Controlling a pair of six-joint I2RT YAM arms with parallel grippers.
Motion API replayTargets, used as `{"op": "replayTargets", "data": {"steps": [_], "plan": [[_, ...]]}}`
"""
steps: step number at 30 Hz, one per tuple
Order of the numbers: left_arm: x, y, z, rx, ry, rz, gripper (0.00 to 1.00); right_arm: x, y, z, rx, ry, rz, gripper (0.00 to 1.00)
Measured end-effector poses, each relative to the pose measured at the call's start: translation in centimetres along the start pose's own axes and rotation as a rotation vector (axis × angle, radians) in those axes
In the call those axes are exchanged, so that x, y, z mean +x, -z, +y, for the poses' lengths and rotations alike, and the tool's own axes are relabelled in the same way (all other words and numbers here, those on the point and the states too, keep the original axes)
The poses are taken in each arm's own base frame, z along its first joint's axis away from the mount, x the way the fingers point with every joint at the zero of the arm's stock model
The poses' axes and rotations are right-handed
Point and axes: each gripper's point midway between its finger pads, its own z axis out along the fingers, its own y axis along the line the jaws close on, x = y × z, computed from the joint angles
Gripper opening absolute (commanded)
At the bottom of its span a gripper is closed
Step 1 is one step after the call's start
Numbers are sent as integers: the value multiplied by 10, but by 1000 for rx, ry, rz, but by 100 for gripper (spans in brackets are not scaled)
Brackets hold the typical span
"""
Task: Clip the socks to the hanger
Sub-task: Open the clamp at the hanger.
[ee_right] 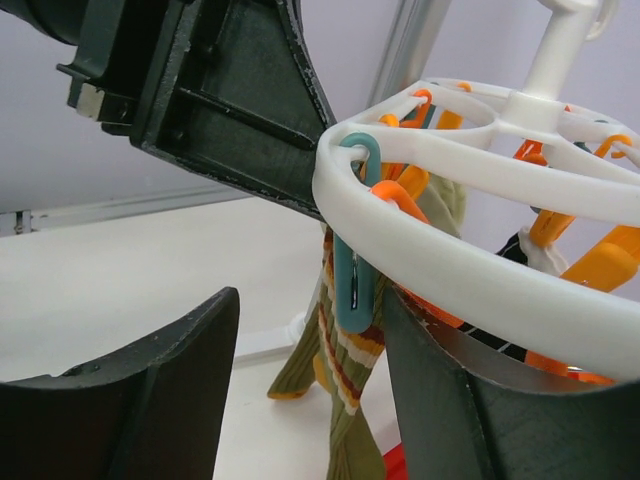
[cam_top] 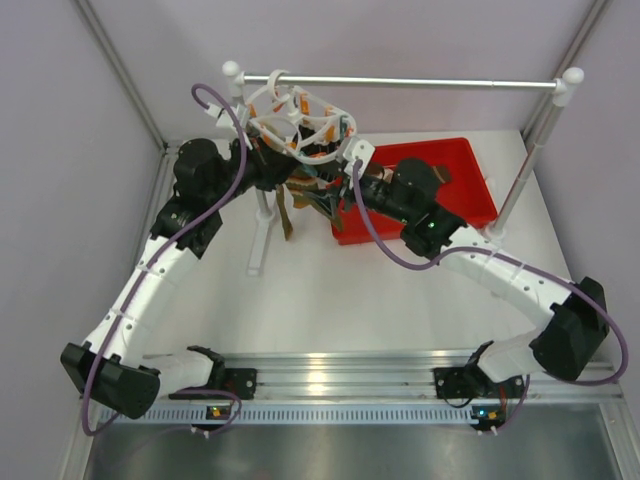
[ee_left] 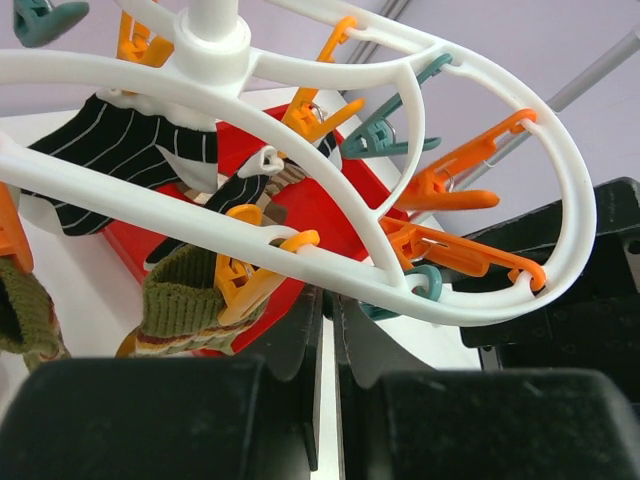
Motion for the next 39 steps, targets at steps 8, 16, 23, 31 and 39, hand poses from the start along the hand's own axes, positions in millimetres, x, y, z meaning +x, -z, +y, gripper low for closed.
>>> {"op": "replayTargets", "data": {"steps": [8, 16, 23, 31, 39], "plan": [[0, 1, -4, 24, 20, 5, 0, 0, -9, -6, 9, 18, -7, 39], [-1, 3, -9, 38, 49, 4, 18, -4, -9, -15, 38, 55, -22, 0], [3, 7, -12, 59, 96, 6, 43, -7, -9, -17, 45, 61, -30, 0], [11, 16, -23, 109, 134, 23, 44, -8, -9, -19, 50, 62, -34, 0], [5, 15, -24, 112, 132, -2, 46, -8, -9, -18, 46, 59, -35, 0]]}}
